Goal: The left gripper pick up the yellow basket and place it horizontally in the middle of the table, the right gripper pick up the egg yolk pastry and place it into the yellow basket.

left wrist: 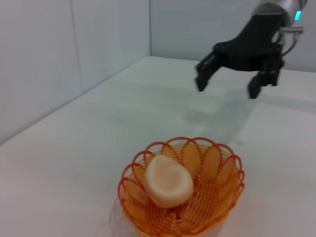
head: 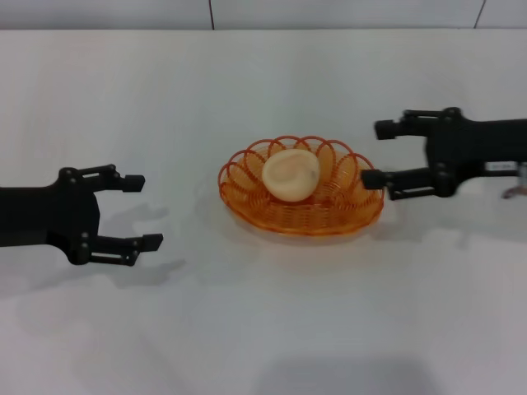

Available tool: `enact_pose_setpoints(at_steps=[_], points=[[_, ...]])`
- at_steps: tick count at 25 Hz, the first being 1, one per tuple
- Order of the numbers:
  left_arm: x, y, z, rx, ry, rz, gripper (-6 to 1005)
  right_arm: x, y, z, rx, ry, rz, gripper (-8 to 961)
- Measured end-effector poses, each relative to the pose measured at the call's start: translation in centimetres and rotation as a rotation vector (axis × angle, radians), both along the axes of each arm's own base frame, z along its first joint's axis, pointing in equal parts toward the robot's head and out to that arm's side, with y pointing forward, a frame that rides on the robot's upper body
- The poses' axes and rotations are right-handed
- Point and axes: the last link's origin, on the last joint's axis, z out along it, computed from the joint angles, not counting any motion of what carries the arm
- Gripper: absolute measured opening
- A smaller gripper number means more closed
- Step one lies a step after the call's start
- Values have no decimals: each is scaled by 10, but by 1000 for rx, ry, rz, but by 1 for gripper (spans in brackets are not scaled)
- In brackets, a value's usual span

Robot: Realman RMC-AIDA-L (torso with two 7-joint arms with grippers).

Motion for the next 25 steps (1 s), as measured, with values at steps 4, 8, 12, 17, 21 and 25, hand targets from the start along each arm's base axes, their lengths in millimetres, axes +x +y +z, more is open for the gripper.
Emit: enact_pose_setpoints(at_steps=[4, 8, 12, 17, 21, 25], points=[[1, 1, 2, 6, -7, -1, 892, 20, -9, 18, 15, -16, 6, 829], [1, 1, 2, 2, -9, -4, 892, 38, -18, 23, 39, -61, 29, 829], [4, 2, 2, -9, -15, -8, 892, 47, -21, 22, 31, -91, 21, 829], [7, 2, 4, -18, -27, -14, 892, 52, -23, 16, 11, -113, 16, 829], [7, 4, 6, -16, -27, -11, 892, 53, -23, 15, 12, -117, 17, 829], [9, 6, 6, -17, -28, -15, 892, 53, -24, 14, 11, -122, 18, 829]])
